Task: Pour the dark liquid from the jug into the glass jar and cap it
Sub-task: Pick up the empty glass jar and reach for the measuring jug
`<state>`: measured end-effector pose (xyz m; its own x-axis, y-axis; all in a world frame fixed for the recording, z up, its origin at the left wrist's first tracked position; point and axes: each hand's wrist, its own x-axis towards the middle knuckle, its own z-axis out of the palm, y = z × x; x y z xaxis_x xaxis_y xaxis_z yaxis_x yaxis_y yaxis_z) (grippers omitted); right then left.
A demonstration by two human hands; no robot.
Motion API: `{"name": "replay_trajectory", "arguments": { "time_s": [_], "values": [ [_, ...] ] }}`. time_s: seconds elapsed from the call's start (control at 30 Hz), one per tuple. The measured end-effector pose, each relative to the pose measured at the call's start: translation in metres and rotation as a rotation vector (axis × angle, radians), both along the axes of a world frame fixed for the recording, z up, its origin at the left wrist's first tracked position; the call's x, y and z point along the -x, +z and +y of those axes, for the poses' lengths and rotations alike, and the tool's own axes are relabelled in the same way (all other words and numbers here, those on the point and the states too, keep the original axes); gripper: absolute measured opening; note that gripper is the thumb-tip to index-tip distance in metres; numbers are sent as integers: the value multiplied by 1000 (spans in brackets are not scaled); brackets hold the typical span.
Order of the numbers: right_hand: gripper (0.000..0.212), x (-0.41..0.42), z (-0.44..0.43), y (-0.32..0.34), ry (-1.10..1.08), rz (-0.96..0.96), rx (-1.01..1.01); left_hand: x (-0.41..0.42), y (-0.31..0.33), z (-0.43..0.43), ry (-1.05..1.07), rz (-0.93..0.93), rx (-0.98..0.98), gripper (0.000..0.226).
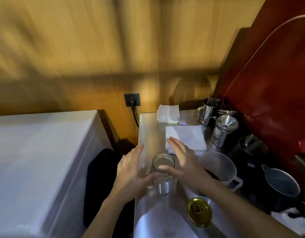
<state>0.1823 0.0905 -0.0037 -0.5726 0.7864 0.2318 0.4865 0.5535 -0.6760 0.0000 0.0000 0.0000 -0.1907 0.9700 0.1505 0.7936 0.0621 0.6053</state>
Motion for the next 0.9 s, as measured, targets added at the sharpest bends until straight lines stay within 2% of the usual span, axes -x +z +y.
{"name": "replay_trajectory", "arguments": {
  "time_s": [0.13, 0.37, 0.6, 0.9],
  "values": [
    [93, 5, -5, -11, 17, -128, -11, -9, -17, 1, 12, -27, 66, 113],
    [85, 7, -12, -16, 0, -95, 91, -23, -34, 7, 69, -119, 61, 101],
    [72, 7, -20, -16, -95, -48, -69, -30, -35, 10, 60, -272, 112, 90],
    [72, 9, -24, -17, -191, -60, -92, -26, -34, 18, 40, -353, 192, 91]
  ]
}}
